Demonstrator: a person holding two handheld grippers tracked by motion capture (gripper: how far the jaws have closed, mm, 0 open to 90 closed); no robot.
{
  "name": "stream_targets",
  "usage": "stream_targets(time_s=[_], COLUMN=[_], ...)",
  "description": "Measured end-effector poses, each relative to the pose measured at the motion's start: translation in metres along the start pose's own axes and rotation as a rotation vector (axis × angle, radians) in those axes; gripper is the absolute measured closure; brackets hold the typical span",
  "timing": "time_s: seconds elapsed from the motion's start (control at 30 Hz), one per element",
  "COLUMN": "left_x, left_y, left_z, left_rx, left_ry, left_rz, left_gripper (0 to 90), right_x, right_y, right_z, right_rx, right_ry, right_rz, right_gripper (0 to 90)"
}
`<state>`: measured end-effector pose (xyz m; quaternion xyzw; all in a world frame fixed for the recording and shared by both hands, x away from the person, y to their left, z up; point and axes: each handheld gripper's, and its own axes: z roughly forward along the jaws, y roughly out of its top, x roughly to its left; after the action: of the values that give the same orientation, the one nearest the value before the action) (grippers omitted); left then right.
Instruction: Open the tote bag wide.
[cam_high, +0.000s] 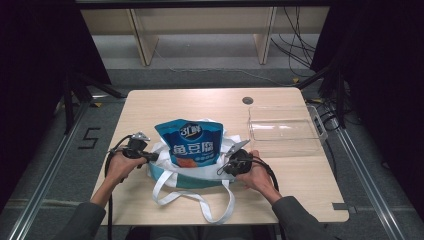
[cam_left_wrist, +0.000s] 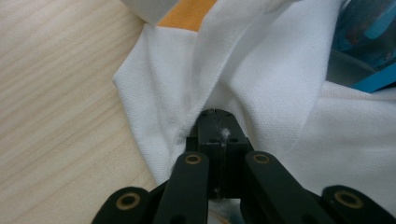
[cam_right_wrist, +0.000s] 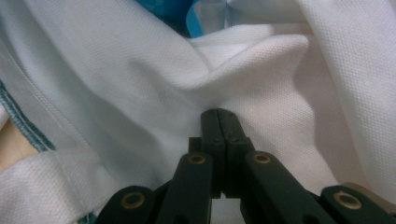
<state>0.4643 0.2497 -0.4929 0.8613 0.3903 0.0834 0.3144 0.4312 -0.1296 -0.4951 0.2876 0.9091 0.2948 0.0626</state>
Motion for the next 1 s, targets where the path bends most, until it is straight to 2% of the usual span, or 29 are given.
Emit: stream_targets(time_s=[0.1, 0.13, 0.2, 0.23, 0.27, 0.37, 0.47, 0.5, 0.53, 0.57, 0.6, 0.63, 0.67, 0.73, 0.77, 0.83, 0.9, 0.93, 0.97, 1.0], left_x=[-0.002, -0.001, -0.003, -0.002, -0.002, -0.003, -0.004, -0.004, -0.005, -0.005, -0.007, -0.008, -0.01, -0.015, -0.017, -0.025, -0.03, -0.035, -0.039, -0.043], left_y=[-0.001, -0.001, 0.0, 0.0, 0.0, 0.001, 0.002, 0.002, 0.002, 0.003, 0.003, 0.003, 0.004, 0.006, 0.006, 0.007, 0.007, 0.007, 0.006, 0.005], left_z=[-0.001, -0.002, -0.004, -0.004, -0.004, -0.005, -0.011, -0.014, -0.017, -0.02, -0.022, -0.026, -0.03, -0.038, -0.041, -0.048, -0.054, -0.056, -0.059, -0.062], left_rx=[-0.016, -0.004, -0.005, -0.009, -0.007, -0.003, -0.012, -0.021, -0.038, -0.048, -0.071, -0.086, -0.084, -0.091, -0.091, -0.124, -0.122, -0.125, -0.129, -0.131], left_ry=[0.004, 0.001, 0.007, -0.003, -0.003, -0.007, -0.009, -0.014, -0.016, -0.03, -0.037, -0.059, -0.065, -0.059, -0.064, -0.074, -0.062, -0.059, -0.06, -0.059], left_rz=[-0.013, 0.003, 0.007, 0.004, 0.004, 0.009, 0.014, 0.011, -0.006, -0.02, -0.034, -0.038, -0.03, -0.017, -0.018, -0.025, -0.005, -0.017, -0.011, -0.001], left_gripper=[89.2, 88.9, 86.6, 85.9, 85.5, 84.1, 80.2, 78.8, 76.9, 74.8, 72.5, 70.1, 67.1, 61.6, 59.7, 55.6, 51.0, 49.4, 47.9, 46.6], right_x=[0.0, 0.0, -0.002, -0.003, -0.003, -0.002, -0.002, -0.002, -0.003, -0.003, -0.003, -0.005, -0.005, -0.002, 0.0, 0.003, 0.003, 0.003, 0.002, 0.002], right_y=[0.0, -0.001, -0.001, -0.002, -0.002, -0.001, -0.002, -0.002, -0.001, -0.001, -0.001, 0.0, 0.001, 0.003, 0.004, 0.004, 0.003, 0.002, 0.001, 0.0], right_z=[-0.001, 0.0, -0.002, 0.0, 0.0, -0.002, -0.002, -0.003, -0.006, -0.006, -0.008, -0.012, -0.016, -0.023, -0.03, -0.038, -0.045, -0.046, -0.05, -0.05], right_rx=[0.003, -0.011, -0.003, -0.022, -0.023, -0.007, -0.026, -0.028, -0.021, -0.045, -0.047, -0.046, -0.056, -0.094, -0.085, -0.107, -0.128, -0.138, -0.126, -0.143], right_ry=[0.002, 0.007, 0.016, 0.034, 0.029, 0.025, 0.039, 0.053, 0.054, 0.063, 0.073, 0.08, 0.069, 0.066, 0.06, 0.044, 0.045, 0.045, 0.04, 0.032], right_rz=[0.011, 0.019, 0.021, 0.033, 0.039, 0.021, 0.053, 0.061, 0.047, 0.059, 0.067, 0.055, 0.061, 0.047, 0.035, 0.034, 0.036, 0.042, 0.034, 0.051], right_gripper=[90.0, 90.0, 90.0, 90.0, 90.0, 89.5, 86.0, 84.5, 83.1, 81.9, 80.5, 78.7, 76.7, 72.4, 70.2, 66.4, 63.0, 61.2, 59.4, 57.9])
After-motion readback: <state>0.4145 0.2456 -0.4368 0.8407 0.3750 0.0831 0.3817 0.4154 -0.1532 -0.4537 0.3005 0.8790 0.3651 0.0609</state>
